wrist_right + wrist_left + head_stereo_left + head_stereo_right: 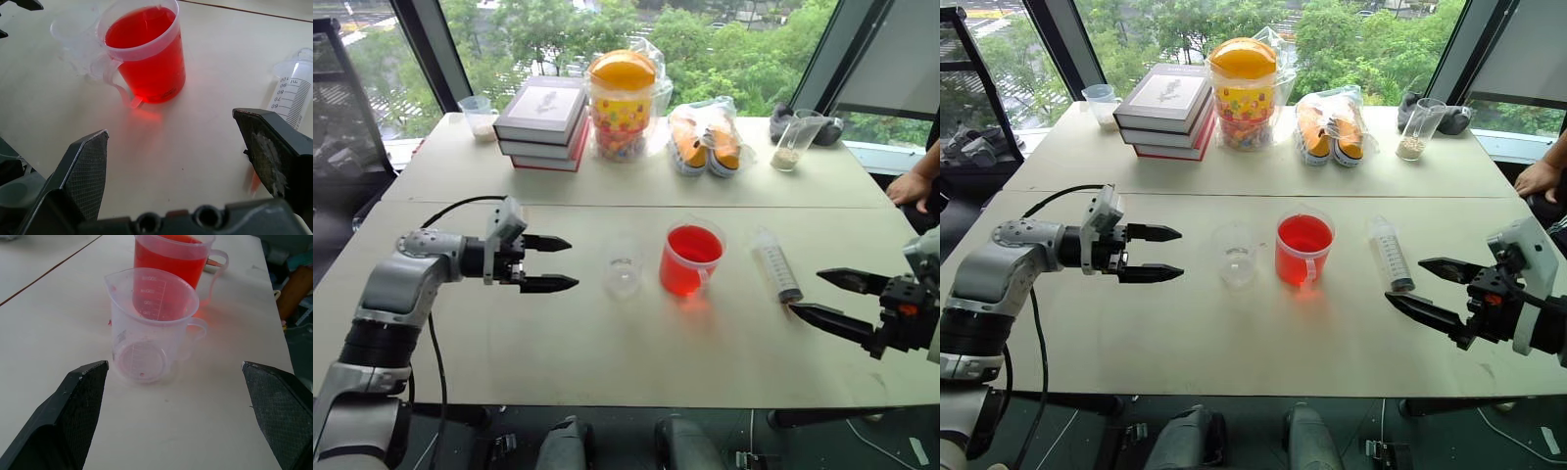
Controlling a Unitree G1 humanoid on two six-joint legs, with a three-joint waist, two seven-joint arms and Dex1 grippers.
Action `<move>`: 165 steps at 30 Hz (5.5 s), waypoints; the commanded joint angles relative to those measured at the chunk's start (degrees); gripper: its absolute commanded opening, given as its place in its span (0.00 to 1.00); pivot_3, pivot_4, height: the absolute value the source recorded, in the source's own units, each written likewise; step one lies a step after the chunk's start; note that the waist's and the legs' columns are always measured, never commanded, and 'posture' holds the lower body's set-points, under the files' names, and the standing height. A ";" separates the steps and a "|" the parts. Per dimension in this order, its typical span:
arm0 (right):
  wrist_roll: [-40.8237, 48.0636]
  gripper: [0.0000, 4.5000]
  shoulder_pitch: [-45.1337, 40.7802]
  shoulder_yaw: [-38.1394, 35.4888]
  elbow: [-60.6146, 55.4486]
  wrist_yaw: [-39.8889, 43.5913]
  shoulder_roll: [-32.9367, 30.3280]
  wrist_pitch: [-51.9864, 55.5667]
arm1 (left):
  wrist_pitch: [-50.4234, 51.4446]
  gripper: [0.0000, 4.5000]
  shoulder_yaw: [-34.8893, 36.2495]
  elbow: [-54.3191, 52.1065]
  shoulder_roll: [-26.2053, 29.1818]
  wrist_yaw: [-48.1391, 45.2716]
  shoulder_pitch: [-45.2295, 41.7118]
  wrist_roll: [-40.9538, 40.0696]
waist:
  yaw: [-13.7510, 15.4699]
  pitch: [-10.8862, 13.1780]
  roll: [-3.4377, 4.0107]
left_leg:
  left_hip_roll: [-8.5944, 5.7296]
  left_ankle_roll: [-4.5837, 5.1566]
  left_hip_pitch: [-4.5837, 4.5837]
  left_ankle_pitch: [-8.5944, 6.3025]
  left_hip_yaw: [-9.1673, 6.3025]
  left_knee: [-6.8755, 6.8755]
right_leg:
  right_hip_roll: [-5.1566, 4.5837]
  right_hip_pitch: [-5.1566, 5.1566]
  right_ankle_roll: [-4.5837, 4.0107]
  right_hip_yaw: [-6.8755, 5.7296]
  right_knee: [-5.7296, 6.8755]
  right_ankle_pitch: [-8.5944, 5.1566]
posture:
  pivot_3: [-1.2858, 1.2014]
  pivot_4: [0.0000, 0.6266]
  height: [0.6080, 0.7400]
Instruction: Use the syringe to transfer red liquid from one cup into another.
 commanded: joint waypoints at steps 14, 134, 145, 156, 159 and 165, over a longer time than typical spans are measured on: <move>-1.36 0.99 -6.08 4.39 1.12 -1.82 -1.26 0.15 | 4.97 1.00 2.23 -6.92 1.14 2.66 1.21 -4.27 | -0.03 0.00 0.00 | 0.00 0.00 0.00 0.00 0.00 0.00 | 0.00 0.00 0.00 0.01 0.00 0.00 | 0.52 0.24 1.00; -34.44 0.32 -32.67 42.43 16.56 -16.73 48.77 -46.95 | -2.99 0.82 -6.05 18.40 -29.70 -1.85 -36.11 -1.12 | -0.29 0.02 0.07 | 0.00 -0.43 -0.36 0.28 0.14 0.11 | 0.20 -0.74 0.25 0.11 0.94 0.10 | 0.52 0.24 1.00; -34.21 0.32 -31.98 43.20 16.35 -16.88 47.90 -45.93 | -6.95 0.00 -5.07 23.89 -32.18 -2.13 -39.34 1.33 | -0.24 0.03 0.05 | -0.02 -0.43 -0.37 0.28 0.12 0.11 | 0.20 -0.74 0.26 0.11 0.92 0.10 | 0.52 0.24 1.00; -33.08 0.32 -29.87 44.84 15.53 -16.23 46.29 -41.00 | -9.14 0.00 -0.59 29.34 -33.45 -0.32 -45.65 0.33 | -0.35 0.03 0.04 | -0.02 -0.42 -0.37 0.28 0.11 0.10 | 0.20 -0.74 0.26 0.10 0.93 0.09 | 0.52 0.24 1.00; -32.75 0.32 -29.56 45.22 15.39 -15.97 45.72 -40.22 | -9.49 0.00 0.03 29.62 -33.37 -0.06 -46.40 0.22 | -0.31 0.03 0.04 | -0.02 -0.42 -0.37 0.28 0.10 0.10 | 0.20 -0.74 0.26 0.10 0.92 0.09 | 0.52 0.24 1.00; -32.15 0.32 -28.97 45.66 15.52 -15.49 45.00 -39.33 | -11.05 0.00 1.41 31.14 -33.20 0.91 -47.85 0.33 | -0.31 0.04 0.04 | -0.02 -0.42 -0.38 0.28 0.10 0.10 | 0.20 -0.74 0.26 0.10 0.92 0.09 | 0.52 0.24 1.00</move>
